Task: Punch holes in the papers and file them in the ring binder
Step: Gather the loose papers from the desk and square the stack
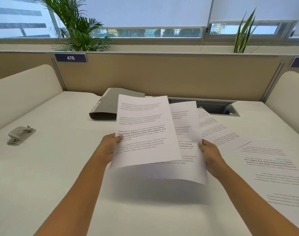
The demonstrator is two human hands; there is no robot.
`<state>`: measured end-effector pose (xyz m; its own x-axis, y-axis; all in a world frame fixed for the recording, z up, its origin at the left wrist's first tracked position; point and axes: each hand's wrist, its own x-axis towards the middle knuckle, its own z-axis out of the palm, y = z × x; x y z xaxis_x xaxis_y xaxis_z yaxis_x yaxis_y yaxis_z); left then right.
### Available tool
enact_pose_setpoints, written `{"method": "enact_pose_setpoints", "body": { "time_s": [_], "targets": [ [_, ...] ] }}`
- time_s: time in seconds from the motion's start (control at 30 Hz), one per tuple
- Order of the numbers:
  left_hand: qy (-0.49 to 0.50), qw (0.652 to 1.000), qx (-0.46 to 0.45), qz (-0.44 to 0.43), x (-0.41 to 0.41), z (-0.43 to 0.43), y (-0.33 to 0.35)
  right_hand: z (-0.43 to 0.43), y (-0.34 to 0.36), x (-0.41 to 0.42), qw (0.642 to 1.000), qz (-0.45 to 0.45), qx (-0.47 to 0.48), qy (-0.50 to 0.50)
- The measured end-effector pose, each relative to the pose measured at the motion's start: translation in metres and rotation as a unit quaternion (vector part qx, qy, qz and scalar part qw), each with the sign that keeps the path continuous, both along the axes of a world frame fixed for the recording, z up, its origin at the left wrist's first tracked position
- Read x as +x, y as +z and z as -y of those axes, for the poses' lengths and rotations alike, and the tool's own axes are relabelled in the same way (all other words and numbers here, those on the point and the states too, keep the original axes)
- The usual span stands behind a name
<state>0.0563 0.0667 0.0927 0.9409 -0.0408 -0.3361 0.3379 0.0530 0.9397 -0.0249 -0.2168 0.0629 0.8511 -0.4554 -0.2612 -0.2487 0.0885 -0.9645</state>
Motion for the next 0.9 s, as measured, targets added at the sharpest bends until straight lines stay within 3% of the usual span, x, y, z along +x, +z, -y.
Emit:
{"method": "enact_pose_setpoints", "body": {
  "time_s": [0.1,0.6,0.73,0.9],
  "targets": [
    [-0.013,1.000,-0.002,-0.012,-0.008,0.022,-0.008,0.000,0.007,-0.002,0.999,0.009,0.044,0.012],
    [-0.068,0.997,-0.022,-0.007,-0.022,0.058,-0.020,0.007,0.005,-0.012,0.996,-0.004,0.078,0.050],
    [-0.069,0.997,-0.021,0.037,-0.026,0.063,-0.021,0.008,0.005,-0.010,0.996,0.015,0.014,0.083],
    [-0.059,0.989,-0.053,0.125,-0.028,0.071,-0.009,0.000,0.015,-0.004,0.993,0.095,-0.062,0.036]
  ]
}}
